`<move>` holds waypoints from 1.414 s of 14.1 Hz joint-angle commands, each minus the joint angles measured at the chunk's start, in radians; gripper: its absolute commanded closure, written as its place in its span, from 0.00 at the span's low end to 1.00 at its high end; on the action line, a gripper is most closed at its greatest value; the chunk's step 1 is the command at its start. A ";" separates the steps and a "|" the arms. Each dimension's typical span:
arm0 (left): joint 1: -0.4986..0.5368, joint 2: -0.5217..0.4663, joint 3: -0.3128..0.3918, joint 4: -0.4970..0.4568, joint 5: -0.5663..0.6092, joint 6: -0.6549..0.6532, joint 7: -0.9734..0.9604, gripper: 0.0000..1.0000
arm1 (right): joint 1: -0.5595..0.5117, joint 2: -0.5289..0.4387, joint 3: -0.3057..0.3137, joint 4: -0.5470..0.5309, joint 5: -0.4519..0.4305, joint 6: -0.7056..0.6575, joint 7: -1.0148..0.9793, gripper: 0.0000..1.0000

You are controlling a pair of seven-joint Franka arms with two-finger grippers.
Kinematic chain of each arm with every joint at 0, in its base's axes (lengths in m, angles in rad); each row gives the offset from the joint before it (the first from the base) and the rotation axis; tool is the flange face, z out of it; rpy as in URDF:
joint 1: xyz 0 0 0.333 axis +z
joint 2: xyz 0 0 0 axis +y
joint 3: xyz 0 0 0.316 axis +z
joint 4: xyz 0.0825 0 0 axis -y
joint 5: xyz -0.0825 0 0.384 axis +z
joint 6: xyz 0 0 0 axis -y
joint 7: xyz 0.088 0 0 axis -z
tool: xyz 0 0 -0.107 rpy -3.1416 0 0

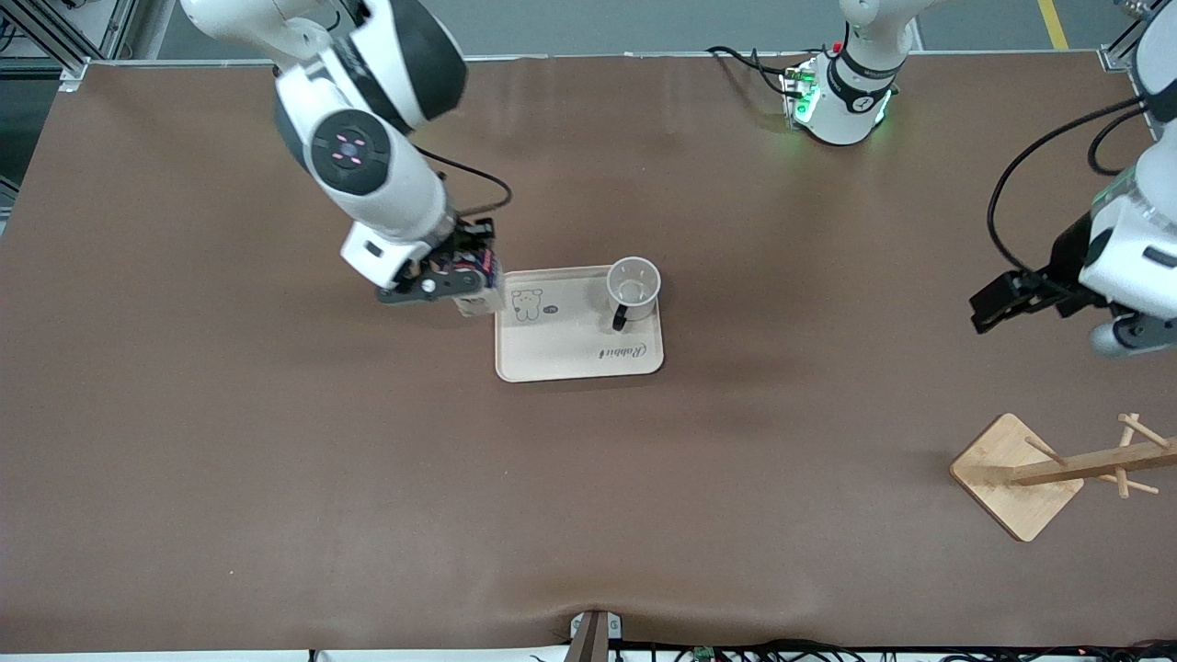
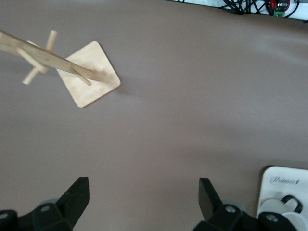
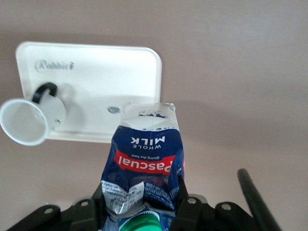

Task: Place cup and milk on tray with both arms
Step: 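Lower the milk carton onto the tray beside the mug with the right gripper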

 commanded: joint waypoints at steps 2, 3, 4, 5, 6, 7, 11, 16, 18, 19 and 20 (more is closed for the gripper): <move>-0.118 -0.124 0.221 -0.044 -0.093 -0.083 0.114 0.00 | 0.098 0.116 -0.013 0.060 0.012 0.072 0.093 1.00; -0.147 -0.141 0.265 -0.047 -0.121 -0.104 0.166 0.00 | 0.104 0.129 -0.013 0.060 0.012 0.080 0.123 1.00; -0.175 -0.155 0.316 -0.048 -0.133 -0.126 0.218 0.00 | 0.105 0.132 -0.013 0.060 0.013 0.098 0.134 1.00; -0.230 -0.176 0.373 -0.056 -0.137 -0.143 0.226 0.00 | 0.101 0.133 -0.013 0.057 0.015 0.113 0.134 1.00; -0.290 -0.198 0.434 -0.076 -0.138 -0.147 0.226 0.00 | 0.095 0.144 -0.013 0.057 0.015 0.115 0.134 1.00; -0.330 -0.222 0.479 -0.099 -0.140 -0.147 0.236 0.00 | 0.095 0.156 -0.013 0.058 0.015 0.118 0.134 1.00; -0.445 -0.330 0.591 -0.237 -0.170 -0.143 0.236 0.00 | 0.095 0.178 -0.014 0.057 0.003 0.142 0.124 0.95; -0.452 -0.344 0.591 -0.275 -0.172 -0.097 0.228 0.00 | 0.092 0.195 -0.016 0.060 0.003 0.141 0.136 0.00; -0.445 -0.331 0.591 -0.275 -0.202 -0.078 0.228 0.00 | 0.099 0.193 -0.016 0.081 0.003 0.133 0.134 0.00; -0.441 -0.331 0.591 -0.275 -0.219 -0.078 0.230 0.00 | 0.099 0.190 -0.016 0.090 0.001 0.130 0.131 0.00; -0.439 -0.328 0.591 -0.274 -0.226 -0.077 0.230 0.00 | 0.099 0.183 -0.017 0.096 0.001 0.130 0.130 0.00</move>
